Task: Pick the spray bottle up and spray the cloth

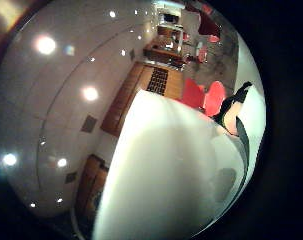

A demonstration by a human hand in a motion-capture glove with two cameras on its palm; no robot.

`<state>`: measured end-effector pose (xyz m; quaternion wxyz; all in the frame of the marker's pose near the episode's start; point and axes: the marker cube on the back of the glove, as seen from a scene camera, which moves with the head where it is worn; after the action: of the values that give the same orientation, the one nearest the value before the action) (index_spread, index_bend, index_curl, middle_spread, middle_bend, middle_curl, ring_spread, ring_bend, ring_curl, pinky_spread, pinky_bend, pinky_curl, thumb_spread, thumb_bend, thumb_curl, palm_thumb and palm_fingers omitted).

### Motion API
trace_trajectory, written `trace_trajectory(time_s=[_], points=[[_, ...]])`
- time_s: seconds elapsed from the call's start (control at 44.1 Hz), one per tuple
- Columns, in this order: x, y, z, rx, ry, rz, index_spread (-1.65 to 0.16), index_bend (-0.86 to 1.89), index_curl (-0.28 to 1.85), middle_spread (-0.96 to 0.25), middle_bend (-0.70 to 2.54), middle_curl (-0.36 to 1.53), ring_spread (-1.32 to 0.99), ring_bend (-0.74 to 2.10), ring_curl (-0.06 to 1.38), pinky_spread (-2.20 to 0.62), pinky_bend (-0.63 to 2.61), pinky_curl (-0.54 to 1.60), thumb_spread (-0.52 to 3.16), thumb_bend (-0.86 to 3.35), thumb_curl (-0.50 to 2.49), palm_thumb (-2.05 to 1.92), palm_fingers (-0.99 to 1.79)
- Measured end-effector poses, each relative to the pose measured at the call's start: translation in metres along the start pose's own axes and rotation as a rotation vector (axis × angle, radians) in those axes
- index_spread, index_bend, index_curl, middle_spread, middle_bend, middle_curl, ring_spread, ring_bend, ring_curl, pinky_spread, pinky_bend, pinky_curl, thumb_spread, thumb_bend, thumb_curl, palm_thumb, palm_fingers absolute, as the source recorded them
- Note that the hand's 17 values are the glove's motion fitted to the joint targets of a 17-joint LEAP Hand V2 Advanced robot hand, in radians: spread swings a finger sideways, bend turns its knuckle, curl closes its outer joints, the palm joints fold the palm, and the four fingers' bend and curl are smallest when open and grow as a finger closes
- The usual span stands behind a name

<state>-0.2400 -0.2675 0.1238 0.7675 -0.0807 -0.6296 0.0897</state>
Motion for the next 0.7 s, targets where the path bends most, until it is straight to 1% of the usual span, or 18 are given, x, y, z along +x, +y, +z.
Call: trace_trajectory(time_s=[0.091,0.204,0.476,0.521,0.612,0.702], points=[[0.016,-0.002,0.029,0.032,-0.032,0.01,-0.23,0.42,0.52,-0.16,0.58,0.49,-0.21,0.61,0.46,-0.28,0.34,0.37,0.08,-0.04,0.76,0.94,1.39],[0.037,0.003,0.068,0.022,-0.048,0.04,-0.23,0.42,0.52,-0.16,0.58,0.49,-0.21,0.6,0.46,-0.27,0.34,0.37,0.08,-0.03,0.76,0.94,1.38],[0.083,-0.01,0.117,0.023,-0.072,0.093,-0.22,0.41,0.52,-0.15,0.58,0.49,-0.21,0.61,0.46,-0.27,0.34,0.37,0.09,-0.03,0.76,0.94,1.38],[0.087,-0.011,0.122,0.004,-0.073,0.095,-0.22,0.41,0.52,-0.15,0.58,0.49,-0.21,0.6,0.46,-0.27,0.35,0.37,0.09,-0.03,0.76,0.94,1.38],[0.097,0.003,0.133,-0.122,-0.044,0.092,-0.22,0.4,0.52,-0.15,0.58,0.49,-0.21,0.6,0.46,-0.27,0.35,0.38,0.1,-0.04,0.76,0.94,1.38],[0.106,-0.013,0.142,-0.039,-0.022,0.091,-0.22,0.39,0.52,-0.15,0.57,0.49,-0.21,0.6,0.45,-0.27,0.35,0.38,0.1,-0.04,0.77,0.94,1.37]])
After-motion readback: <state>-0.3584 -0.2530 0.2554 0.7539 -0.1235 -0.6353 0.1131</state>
